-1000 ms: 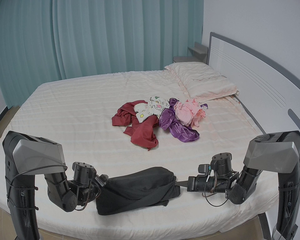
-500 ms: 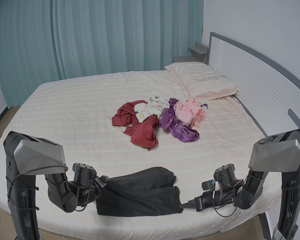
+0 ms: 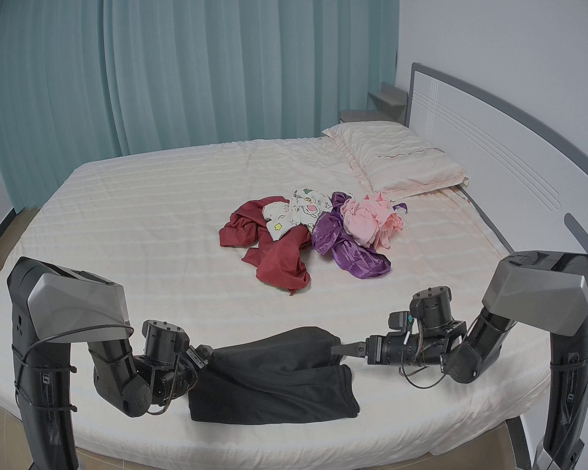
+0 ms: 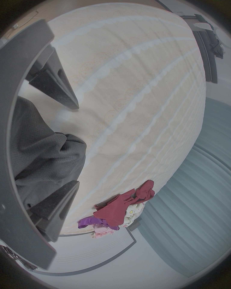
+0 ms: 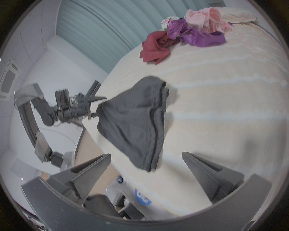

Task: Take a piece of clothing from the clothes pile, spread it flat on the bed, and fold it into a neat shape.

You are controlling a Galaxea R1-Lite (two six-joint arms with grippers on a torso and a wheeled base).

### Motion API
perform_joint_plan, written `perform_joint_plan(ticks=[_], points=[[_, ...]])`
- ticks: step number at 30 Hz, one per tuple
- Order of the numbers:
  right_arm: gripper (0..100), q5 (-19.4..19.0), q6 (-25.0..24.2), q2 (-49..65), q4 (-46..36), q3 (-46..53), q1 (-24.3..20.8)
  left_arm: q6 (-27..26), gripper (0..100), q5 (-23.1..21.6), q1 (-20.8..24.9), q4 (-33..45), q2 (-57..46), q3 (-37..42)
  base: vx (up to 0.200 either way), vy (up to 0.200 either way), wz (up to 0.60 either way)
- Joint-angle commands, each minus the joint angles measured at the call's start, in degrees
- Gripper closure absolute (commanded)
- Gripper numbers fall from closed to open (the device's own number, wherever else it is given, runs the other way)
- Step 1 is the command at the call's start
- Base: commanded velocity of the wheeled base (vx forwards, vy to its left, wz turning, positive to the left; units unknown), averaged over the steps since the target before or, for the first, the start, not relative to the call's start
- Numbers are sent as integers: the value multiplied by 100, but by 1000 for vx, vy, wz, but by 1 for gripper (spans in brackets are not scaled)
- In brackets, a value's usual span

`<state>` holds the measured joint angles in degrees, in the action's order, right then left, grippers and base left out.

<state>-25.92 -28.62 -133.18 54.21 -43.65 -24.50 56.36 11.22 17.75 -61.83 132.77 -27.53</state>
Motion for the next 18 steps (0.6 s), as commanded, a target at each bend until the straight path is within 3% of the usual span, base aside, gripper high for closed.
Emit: perform_joint_plan(ticks=[1, 13, 14, 15, 18], points=[[0, 227, -407, -577, -157, -978, -186, 16, 0, 3, 0, -4, 4, 10, 0, 0, 0], [0, 412, -398, -982, -614, -1550, -415, 147, 0, 12, 0, -4, -14, -7, 0, 0, 0], [100, 553, -398, -1087, -614, -1664, -450, 147, 0, 12, 0, -4, 4, -16, 0, 0, 0], [100, 676, -390, -1113, -631, -1725, -468, 147, 100, 21, 0, -4, 4, -42, 0, 0, 0], [100, 834, -398, -1113, -614, -1734, -459, 165, 100, 30, 0, -4, 4, -60, 0, 0, 0]])
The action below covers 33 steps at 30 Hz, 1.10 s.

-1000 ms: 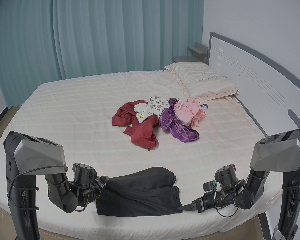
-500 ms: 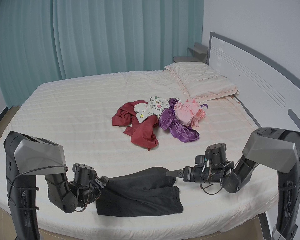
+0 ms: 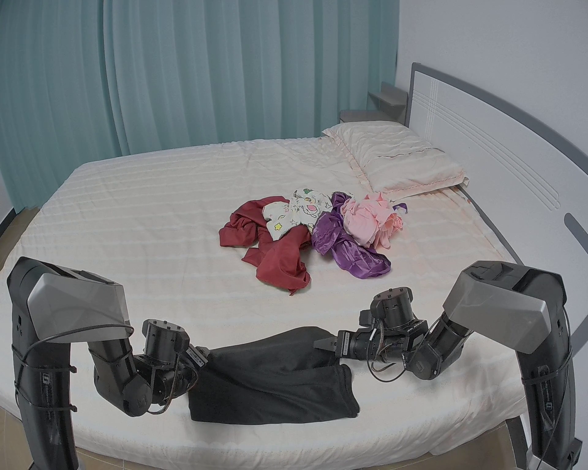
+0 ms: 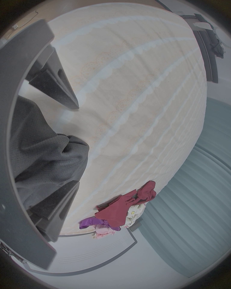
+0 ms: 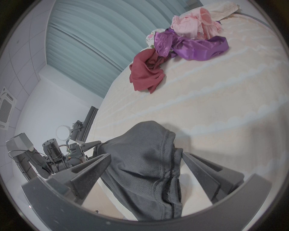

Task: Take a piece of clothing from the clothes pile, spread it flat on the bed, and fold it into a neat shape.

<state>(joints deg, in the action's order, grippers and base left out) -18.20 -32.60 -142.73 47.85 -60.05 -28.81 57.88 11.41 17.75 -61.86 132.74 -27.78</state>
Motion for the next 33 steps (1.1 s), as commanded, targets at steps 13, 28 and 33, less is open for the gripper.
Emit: perform_joint_plan(ticks=[13, 28, 33], points=[[100, 229, -203, 26, 462, 46, 235, 224, 100, 160, -52, -389, 94, -122, 0, 0, 0], [100, 686, -396, -256, 541, -472, 428, 153, 0, 353, 9, -635, 278, -69, 0, 0, 0], [0, 695, -396, -317, 559, -464, 411, 162, 0, 353, 9, -652, 261, -69, 0, 0, 0]])
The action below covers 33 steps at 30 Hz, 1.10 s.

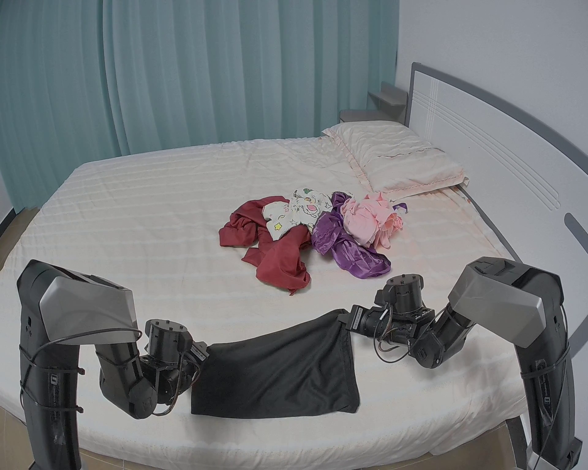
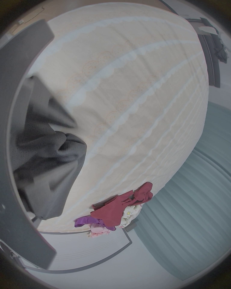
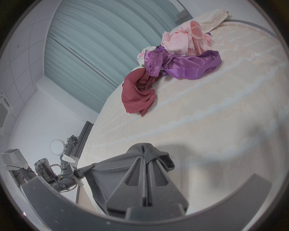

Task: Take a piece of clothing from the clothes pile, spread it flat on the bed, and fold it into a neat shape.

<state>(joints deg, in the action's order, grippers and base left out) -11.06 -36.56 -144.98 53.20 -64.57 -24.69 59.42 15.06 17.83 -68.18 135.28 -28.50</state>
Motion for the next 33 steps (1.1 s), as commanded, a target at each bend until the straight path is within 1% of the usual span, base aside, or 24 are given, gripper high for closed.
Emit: perform_joint_plan(ticks=[1, 6, 9, 13, 18, 19, 21, 22, 26, 28, 29, 33], points=[[0, -19, 0, -100, 41, -11, -1, 9, 0, -11, -8, -28, -10, 3, 0, 0, 0], [0, -11, -18, -48, 85, -3, -1, 44, 0, -11, -52, -37, -415, 99, 0, 0, 0], [0, 7, -18, -30, 94, -20, 43, 44, 0, -3, 45, -28, -872, 161, 0, 0, 0], [0, 51, -18, 14, 103, 24, 96, 35, 0, -3, 282, 33, -1162, 213, 0, 0, 0], [0, 77, -27, 269, 77, 164, 227, 61, 0, -20, 528, 42, -1109, 222, 0, 0, 0], [0, 42, -27, 374, 77, 305, 263, 61, 0, -29, 642, 33, -1021, 213, 0, 0, 0], [0, 25, -27, 427, 94, 402, 263, 52, 0, -20, 695, 33, -872, 161, 0, 0, 0], [0, 7, -44, 462, 103, 490, 236, 26, 0, -3, 721, -11, -599, 55, 0, 0, 0], [0, 16, -229, 462, 103, 463, 96, 9, 0, 6, 713, -11, -256, -147, 0, 0, 0], [0, 42, -325, 427, 77, 437, -10, -44, 0, 85, 634, 15, -72, -411, 0, 0, 0], [0, 33, -325, 445, 77, 498, -45, -185, 0, 173, 510, 24, -63, -472, 0, 0, 0], [0, 42, -325, 462, 94, 630, -45, -466, 0, 147, 176, 33, -248, -446, 0, 0, 0]])
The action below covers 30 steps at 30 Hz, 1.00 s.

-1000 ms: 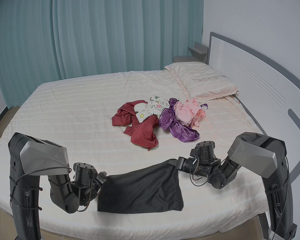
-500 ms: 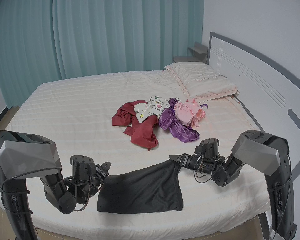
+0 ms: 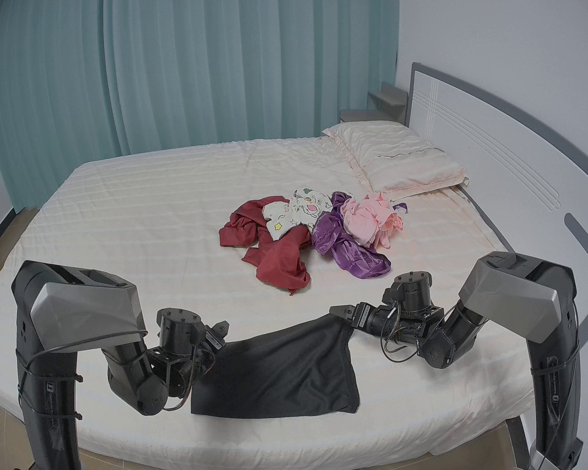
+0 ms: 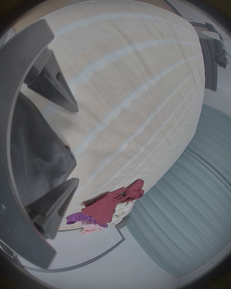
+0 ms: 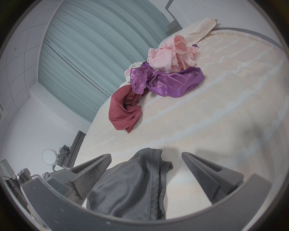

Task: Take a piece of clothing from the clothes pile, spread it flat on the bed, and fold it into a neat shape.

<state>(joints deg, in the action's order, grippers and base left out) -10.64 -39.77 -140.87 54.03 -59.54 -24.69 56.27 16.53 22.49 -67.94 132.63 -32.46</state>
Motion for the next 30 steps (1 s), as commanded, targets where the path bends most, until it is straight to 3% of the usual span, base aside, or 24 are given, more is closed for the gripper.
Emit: perform_joint_plan(ticks=[1, 6, 13, 16, 19, 20, 24, 30], points=[[0, 1, -5, 60, 11, 136, -45, -239, 0, -45, -377, 17, -18, -32, 0, 0, 0], [0, -8, -5, 51, 2, 179, -36, -626, 0, -625, -702, 105, 17, 47, 0, 0, 0], [0, -34, -22, 43, 2, 241, -45, -670, 0, -1530, -650, 202, 210, -6, 0, 0, 0], [0, -34, -22, 51, 2, 267, -45, -890, 0, -1583, -623, 290, 360, -85, 0, 0, 0], [0, -34, -22, 60, 11, 267, -54, -1461, 0, -1574, -614, 299, 527, -85, 0, 0, 0], [0, -34, -22, 60, 11, 267, -54, -1505, 100, -1565, -614, 299, 562, -120, 0, 0, 0], [0, -43, -31, 60, 11, 276, -54, -1514, 100, -1495, -650, 299, 615, -331, 0, 0, 0], [0, -52, -22, 51, -6, 355, -89, -1250, 100, -906, -746, 228, 650, -542, 0, 0, 0]])
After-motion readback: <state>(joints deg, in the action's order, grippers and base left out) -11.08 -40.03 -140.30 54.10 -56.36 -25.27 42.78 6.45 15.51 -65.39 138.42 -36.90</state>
